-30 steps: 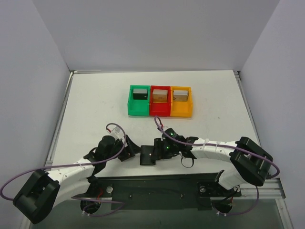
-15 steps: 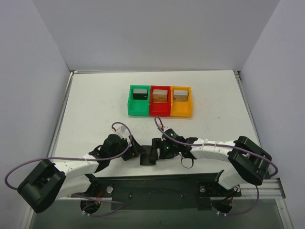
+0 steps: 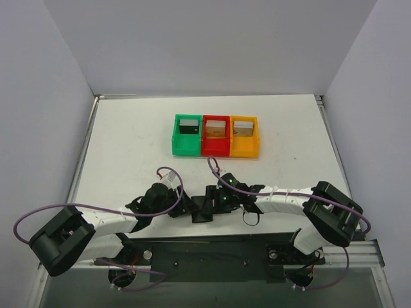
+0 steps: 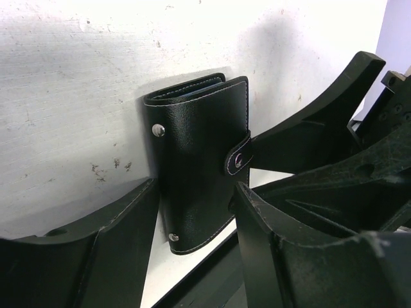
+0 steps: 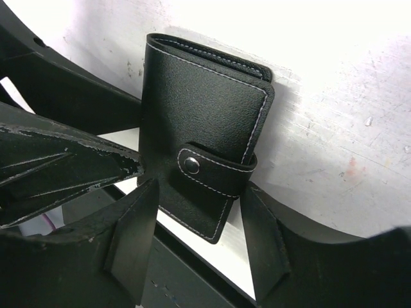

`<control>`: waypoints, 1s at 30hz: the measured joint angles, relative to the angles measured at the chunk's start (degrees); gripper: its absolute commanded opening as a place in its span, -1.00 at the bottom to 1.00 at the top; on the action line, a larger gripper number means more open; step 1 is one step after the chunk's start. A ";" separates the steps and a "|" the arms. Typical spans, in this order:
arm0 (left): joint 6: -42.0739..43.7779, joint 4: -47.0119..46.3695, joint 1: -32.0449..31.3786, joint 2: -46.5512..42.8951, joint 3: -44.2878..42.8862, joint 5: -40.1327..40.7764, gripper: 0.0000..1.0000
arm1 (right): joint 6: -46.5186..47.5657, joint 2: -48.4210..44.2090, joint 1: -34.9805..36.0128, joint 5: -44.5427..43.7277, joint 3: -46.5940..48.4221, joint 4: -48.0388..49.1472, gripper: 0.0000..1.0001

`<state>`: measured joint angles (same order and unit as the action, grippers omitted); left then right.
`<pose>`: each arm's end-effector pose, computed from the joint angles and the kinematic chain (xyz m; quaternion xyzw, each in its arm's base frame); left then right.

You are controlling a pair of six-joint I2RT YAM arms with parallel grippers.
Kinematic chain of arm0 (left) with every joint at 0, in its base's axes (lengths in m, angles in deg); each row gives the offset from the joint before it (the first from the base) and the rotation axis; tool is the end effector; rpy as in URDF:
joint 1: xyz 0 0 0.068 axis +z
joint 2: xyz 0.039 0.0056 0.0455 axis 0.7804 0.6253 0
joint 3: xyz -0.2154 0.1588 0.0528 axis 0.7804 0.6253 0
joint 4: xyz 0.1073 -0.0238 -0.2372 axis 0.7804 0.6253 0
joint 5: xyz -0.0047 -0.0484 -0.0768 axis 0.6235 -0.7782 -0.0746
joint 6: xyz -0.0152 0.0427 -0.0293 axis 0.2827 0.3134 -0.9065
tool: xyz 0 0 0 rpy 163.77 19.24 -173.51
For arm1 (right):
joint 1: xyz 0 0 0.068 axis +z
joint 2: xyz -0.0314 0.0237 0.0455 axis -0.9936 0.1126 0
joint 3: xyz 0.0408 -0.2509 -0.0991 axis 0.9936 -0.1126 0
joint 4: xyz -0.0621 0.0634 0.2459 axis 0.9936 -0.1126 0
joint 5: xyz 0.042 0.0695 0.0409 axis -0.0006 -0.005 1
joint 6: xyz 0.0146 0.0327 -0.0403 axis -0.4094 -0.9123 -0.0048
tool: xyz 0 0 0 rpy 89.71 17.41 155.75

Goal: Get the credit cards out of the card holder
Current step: Open the card holder at the center of the board.

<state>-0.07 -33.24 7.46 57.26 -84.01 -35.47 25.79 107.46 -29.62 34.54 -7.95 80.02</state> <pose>0.1381 -0.1418 0.1249 -0.0920 0.8765 -0.4206 0.2154 0.1598 0.2368 0.1585 -0.1225 0.8719 0.4339 0.1912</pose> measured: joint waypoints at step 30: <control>0.57 7.06 3.63 -24.55 2.29 2.71 0.82 | 1.01 -11.37 -2.19 4.24 -2.67 -0.79 -1.00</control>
<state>0.49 -26.18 11.09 32.72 -81.72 -32.76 26.79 96.09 -31.81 38.78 -10.61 79.23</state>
